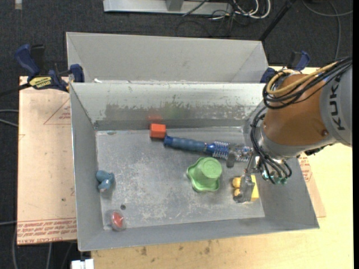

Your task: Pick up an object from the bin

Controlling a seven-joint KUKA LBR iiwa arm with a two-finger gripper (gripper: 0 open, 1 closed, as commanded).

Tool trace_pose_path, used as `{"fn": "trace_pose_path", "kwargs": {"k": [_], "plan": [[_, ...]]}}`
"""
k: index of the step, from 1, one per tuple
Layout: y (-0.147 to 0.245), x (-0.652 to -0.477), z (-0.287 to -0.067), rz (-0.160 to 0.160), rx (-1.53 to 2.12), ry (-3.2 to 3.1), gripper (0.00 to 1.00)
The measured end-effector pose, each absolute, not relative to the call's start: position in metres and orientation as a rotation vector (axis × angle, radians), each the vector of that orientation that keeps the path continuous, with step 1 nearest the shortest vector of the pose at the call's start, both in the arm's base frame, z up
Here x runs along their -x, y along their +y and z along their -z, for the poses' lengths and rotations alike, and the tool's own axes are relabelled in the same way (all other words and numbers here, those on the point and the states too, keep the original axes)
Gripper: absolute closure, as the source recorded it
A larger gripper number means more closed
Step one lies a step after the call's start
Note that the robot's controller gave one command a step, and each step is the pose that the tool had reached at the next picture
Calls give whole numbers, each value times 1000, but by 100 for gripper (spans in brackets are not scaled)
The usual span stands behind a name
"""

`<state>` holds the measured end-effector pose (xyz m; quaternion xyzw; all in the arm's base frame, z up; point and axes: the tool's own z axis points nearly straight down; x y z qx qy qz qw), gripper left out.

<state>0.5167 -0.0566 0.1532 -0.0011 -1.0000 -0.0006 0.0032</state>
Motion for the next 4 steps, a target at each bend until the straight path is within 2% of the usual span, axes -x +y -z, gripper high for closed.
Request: {"fn": "trace_pose_path", "kwargs": {"k": [1,2,3,4], "plan": [[-35,-550,-66,4,100,-3139,0],[-2,-541,-70,2,-35,-3143,0],[-4,-544,-74,-1,-33,-3149,100],[-4,-542,-71,0,-35,-3145,0]]}}
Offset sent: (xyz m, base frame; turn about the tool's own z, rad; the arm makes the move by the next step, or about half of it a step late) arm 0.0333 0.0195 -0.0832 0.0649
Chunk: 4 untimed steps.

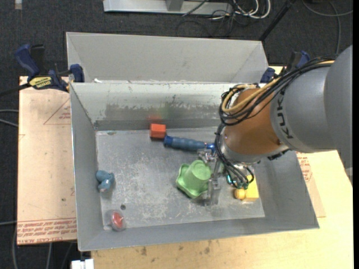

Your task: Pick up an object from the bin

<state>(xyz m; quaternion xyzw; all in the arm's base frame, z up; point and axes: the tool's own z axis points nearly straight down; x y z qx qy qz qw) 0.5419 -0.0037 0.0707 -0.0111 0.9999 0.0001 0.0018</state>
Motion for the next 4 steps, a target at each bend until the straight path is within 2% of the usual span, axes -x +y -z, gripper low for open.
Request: {"fn": "trace_pose_path", "kwargs": {"k": [1,2,3,4], "plan": [[-3,-542,-70,-1,36,3139,100],[-3,-541,-70,0,36,3140,0],[-28,-633,-86,0,-33,3133,0],[-81,-577,-116,2,389,3116,0]]}}
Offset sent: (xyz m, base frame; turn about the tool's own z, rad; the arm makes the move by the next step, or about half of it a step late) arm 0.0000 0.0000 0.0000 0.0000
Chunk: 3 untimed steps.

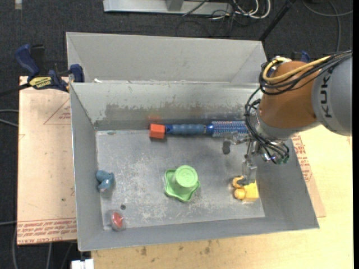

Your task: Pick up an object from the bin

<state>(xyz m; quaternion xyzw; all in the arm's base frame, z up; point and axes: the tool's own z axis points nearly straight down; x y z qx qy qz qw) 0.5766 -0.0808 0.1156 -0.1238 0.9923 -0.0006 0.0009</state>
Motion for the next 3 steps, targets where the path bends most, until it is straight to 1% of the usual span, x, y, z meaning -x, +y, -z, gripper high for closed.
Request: {"fn": "trace_pose_path", "kwargs": {"k": [1,2,3], "plan": [[-131,-553,-73,0,892,3011,0],[-129,-556,-76,2,891,3001,100],[-130,-554,-74,0,893,3006,0]]}}
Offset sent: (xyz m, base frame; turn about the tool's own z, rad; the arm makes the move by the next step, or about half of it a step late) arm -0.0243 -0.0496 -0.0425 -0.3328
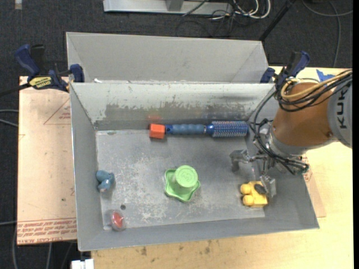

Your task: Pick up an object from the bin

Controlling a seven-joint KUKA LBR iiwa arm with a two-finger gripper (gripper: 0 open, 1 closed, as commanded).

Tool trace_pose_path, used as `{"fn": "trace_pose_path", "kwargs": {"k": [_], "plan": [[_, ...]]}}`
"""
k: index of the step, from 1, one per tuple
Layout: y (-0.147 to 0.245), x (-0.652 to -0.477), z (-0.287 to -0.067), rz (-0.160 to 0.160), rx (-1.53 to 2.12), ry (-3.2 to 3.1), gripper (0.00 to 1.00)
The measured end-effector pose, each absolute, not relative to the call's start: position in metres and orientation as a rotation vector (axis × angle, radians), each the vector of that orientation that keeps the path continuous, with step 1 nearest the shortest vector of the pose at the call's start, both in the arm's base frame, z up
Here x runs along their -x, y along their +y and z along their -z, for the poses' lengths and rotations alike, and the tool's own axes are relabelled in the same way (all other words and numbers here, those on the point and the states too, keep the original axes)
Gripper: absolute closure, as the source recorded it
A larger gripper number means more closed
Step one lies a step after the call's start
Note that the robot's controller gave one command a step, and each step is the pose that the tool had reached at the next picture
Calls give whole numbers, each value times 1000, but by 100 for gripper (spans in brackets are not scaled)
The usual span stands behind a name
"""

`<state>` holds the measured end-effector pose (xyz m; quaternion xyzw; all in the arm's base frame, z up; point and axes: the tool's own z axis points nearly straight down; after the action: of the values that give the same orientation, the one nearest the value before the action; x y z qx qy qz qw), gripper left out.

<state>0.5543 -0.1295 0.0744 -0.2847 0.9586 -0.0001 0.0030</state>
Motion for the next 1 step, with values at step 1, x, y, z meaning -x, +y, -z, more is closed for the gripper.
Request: {"fn": "trace_pose_path", "kwargs": {"k": [1], "plan": [[-125,-536,-74,-27,1578,2699,0]]}}
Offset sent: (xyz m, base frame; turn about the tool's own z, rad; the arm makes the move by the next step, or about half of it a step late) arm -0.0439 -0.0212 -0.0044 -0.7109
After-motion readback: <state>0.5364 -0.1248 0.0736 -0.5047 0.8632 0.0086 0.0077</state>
